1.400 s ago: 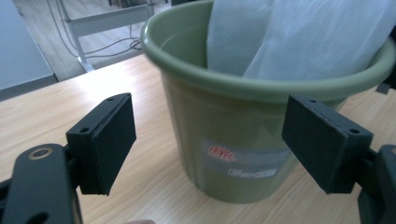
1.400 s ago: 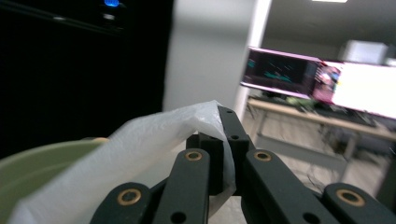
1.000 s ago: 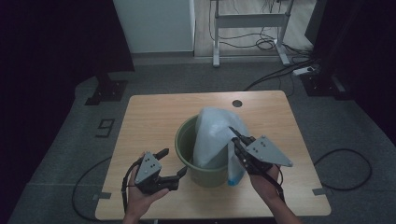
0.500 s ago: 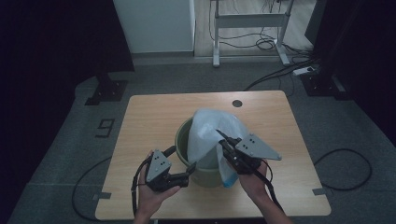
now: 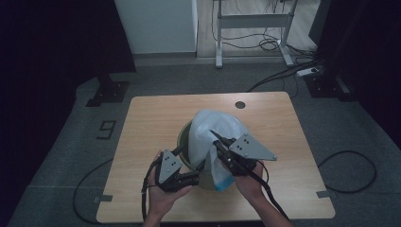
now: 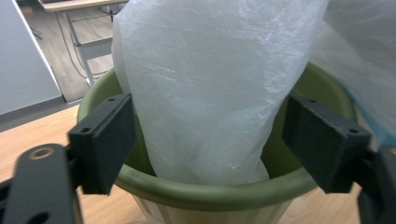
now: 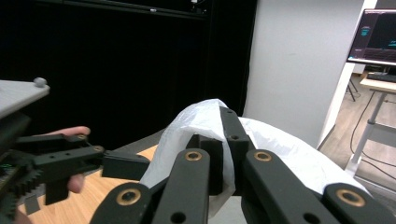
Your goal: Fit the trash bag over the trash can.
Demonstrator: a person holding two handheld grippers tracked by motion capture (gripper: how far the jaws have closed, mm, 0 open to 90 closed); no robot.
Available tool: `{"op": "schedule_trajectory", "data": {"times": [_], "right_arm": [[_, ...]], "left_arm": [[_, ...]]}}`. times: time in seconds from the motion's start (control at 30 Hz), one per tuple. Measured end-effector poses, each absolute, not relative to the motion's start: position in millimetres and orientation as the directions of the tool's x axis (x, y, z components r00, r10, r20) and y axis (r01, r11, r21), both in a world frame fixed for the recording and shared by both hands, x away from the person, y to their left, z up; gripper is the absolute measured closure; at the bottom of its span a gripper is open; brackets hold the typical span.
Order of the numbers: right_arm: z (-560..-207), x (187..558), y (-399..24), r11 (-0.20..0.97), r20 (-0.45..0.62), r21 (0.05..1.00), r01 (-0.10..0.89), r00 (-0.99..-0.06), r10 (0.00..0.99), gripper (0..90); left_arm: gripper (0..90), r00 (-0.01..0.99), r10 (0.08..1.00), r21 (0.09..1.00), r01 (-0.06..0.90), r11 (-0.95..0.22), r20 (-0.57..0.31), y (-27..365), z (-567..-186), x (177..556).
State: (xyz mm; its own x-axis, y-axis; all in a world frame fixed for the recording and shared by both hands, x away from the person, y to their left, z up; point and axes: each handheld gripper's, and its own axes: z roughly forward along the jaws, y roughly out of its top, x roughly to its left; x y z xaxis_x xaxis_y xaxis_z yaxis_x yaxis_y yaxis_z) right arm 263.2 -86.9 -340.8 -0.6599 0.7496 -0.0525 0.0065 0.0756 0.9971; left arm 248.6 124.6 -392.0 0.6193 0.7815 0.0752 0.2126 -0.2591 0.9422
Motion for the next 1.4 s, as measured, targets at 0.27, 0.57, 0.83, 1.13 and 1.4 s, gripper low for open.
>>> {"op": "schedule_trajectory", "data": {"times": [0.27, 0.57, 0.83, 1.13, 1.4], "right_arm": [[-348, 256, -90, 0.085, -0.047, 0.996, 0.023, -0.678, 0.734, 64.8], [-379, 211, -105, 0.085, -0.033, 0.995, 0.045, -0.667, 0.744, 30.4], [-426, 184, -125, 0.05, 0.015, 0.994, 0.096, -0.576, 0.817, 22.0], [-453, 178, -128, 0.012, 0.048, 0.993, 0.121, -0.479, 0.877, 18.3], [-470, 173, -116, 0.068, -0.012, 0.99, 0.121, -0.413, 0.911, 18.2]], "left_arm": [[70.3, 0.609, 0.791, 0.949, 0.217, -0.228, 0.051, 125, -395, 254], [89.8, 0.584, 0.812, 0.957, 0.241, -0.161, -0.01, 137, -395, 259], [90.0, 0.555, 0.832, 0.955, 0.26, -0.144, -0.025, 137, -394, 262], [90.0, 0.56, 0.828, 0.952, 0.27, -0.142, -0.036, 137, -394, 264], [90.0, 0.562, 0.826, 0.953, 0.268, -0.138, -0.038, 138, -392, 263]]}}
